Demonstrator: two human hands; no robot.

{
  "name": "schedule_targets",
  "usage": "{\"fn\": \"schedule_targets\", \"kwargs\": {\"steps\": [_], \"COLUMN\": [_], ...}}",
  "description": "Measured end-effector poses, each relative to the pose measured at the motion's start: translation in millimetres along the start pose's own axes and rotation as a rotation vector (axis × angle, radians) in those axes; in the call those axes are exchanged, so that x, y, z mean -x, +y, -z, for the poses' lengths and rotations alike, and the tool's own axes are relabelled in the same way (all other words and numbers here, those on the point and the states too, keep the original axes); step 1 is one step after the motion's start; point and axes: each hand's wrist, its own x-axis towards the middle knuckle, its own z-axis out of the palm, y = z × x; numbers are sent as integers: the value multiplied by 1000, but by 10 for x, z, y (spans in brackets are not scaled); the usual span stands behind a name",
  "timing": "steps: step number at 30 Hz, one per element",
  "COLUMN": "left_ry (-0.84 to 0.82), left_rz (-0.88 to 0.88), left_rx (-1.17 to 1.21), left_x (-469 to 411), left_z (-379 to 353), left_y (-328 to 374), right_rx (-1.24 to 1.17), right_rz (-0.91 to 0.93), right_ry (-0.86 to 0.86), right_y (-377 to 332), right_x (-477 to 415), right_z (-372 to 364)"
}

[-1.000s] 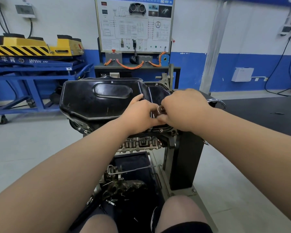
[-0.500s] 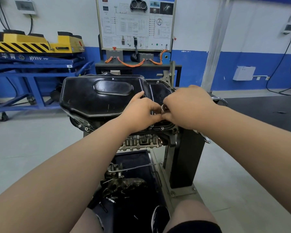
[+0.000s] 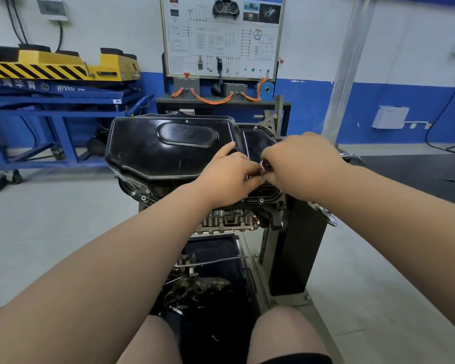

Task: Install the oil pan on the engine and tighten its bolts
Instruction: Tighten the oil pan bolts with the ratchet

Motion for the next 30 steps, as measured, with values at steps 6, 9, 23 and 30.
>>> {"fn": "schedule_targets", "kwargs": {"steps": [6,9,23,30], "left_ry": [-68,-70,-130,-201], "left_rz": [10,1,-26,-31], "left_rx": [-57,-54,-148,-141], "left_x": [8,0,17,-42], "left_z": [-15,-11,-5,49], "left_y": [9,-5,16,-5], "right_rx": [-214,-160,-303,29], "right_rz": [-257,-102,-159,103], "right_ry": [20,-35,28,73], "right_y": [-163,-50,-63,5], "right_x": [77,44,47,20], "right_z": [-79,-20,-188,-11]}}
